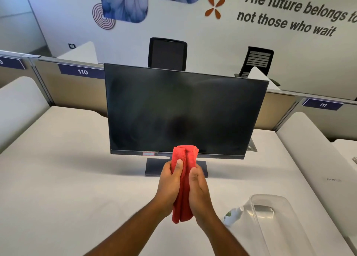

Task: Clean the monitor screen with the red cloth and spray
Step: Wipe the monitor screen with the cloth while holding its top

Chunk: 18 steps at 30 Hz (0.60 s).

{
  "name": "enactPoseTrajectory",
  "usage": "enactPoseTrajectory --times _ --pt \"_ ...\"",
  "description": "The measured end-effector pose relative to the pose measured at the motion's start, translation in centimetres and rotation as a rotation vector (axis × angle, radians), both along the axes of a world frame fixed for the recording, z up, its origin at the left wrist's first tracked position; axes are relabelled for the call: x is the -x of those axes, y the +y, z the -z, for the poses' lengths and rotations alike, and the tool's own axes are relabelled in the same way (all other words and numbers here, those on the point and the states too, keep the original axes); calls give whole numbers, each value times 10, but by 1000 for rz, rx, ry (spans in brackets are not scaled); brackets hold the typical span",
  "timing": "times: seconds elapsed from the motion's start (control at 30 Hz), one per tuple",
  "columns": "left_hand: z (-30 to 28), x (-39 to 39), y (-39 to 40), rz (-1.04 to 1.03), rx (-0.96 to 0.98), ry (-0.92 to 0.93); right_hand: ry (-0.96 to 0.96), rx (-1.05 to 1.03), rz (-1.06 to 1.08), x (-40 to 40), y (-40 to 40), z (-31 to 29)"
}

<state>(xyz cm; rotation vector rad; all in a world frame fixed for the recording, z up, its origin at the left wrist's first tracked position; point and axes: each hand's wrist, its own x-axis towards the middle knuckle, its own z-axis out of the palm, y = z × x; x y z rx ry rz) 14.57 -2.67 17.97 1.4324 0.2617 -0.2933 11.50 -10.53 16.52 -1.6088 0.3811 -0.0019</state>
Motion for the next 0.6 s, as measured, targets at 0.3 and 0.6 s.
enactPoseTrajectory --times 0.3,0.6 --pt "-9 -19 14 111 156 146 -39 89 -53 -18 -3 -5" --pt "-62 -81 67 -57 -477 -692 -437 368 145 -80 -22 -48"
